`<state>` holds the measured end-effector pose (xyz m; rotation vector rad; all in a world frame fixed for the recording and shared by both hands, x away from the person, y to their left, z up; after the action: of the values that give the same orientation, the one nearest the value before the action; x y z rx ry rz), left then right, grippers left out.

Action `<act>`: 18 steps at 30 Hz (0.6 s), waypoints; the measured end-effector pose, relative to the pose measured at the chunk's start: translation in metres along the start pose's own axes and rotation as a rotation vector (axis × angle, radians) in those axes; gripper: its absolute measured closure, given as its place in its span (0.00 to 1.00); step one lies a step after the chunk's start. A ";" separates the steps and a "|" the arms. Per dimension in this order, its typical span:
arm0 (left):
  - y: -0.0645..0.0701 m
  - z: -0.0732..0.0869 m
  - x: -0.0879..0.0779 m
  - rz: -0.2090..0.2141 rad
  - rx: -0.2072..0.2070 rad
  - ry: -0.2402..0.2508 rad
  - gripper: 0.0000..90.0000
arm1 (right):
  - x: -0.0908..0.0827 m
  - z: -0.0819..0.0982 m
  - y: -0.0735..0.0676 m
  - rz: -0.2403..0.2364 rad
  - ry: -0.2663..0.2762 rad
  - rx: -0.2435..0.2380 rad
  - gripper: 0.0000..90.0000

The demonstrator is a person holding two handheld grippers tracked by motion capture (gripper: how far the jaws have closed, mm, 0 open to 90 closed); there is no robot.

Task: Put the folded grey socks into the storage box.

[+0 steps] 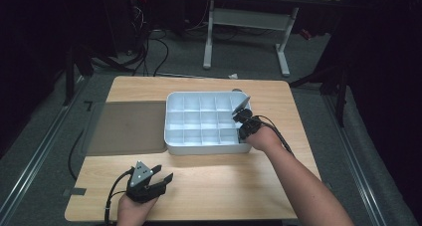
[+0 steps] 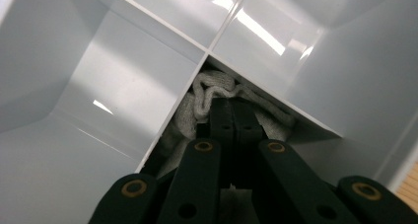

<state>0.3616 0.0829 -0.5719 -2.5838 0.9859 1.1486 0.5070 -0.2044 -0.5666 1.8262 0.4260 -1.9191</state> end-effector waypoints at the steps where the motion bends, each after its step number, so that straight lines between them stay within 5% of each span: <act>1: 0.000 0.000 0.000 0.000 0.000 0.000 0.50 | 0.001 0.000 -0.001 -0.001 -0.007 0.007 1.00; 13: -0.001 0.001 -0.001 0.001 -0.008 0.001 0.50 | -0.002 0.000 0.000 -0.020 -0.001 0.029 1.00; 18: -0.001 0.001 -0.001 -0.001 -0.014 -0.002 0.50 | -0.014 0.003 0.003 -0.052 0.017 0.050 0.93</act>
<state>0.3612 0.0848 -0.5716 -2.5929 0.9795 1.1619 0.5062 -0.2073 -0.5520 1.8812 0.4392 -1.9667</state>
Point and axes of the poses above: each handheld gripper's, and its own axes: x roughly forward along the jaws, z roughly out of its underside, y roughly to its right, the point moved 10 cm from there along x, roughly forward along the jaws, and after that the axes turned 15 degrees about -y, right-handed, at the moved point
